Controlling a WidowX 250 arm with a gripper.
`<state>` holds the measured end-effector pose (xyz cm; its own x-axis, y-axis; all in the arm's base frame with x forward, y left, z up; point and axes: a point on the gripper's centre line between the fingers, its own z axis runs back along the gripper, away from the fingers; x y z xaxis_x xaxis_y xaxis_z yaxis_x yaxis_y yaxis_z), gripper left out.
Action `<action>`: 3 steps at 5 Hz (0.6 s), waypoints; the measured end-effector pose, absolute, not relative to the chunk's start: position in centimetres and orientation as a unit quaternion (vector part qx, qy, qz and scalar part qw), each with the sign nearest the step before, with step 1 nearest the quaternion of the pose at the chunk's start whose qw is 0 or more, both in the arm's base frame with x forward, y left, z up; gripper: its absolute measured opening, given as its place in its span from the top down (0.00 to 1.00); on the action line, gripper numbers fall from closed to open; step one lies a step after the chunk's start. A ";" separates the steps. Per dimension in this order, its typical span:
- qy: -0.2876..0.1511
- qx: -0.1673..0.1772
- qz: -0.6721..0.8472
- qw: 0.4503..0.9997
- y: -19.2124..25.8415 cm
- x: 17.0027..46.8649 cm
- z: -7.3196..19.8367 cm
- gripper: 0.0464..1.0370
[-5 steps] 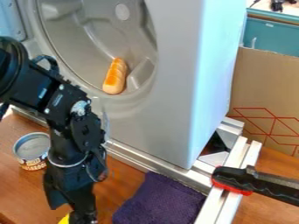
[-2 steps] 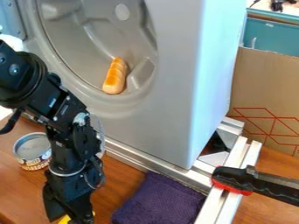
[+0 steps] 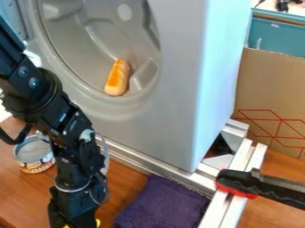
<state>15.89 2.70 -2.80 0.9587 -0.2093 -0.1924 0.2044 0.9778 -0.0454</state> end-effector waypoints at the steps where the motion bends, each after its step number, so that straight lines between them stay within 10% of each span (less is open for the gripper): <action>1: 0.082 -0.012 -0.101 0.991 2.6 15.8 -1.8 0.24; 3: 0.011 0.020 -0.038 0.999 5.0 14.2 3.9 0.24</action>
<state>14.17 5.02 3.90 0.9968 -0.0757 -0.0240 0.0766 0.9963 0.0391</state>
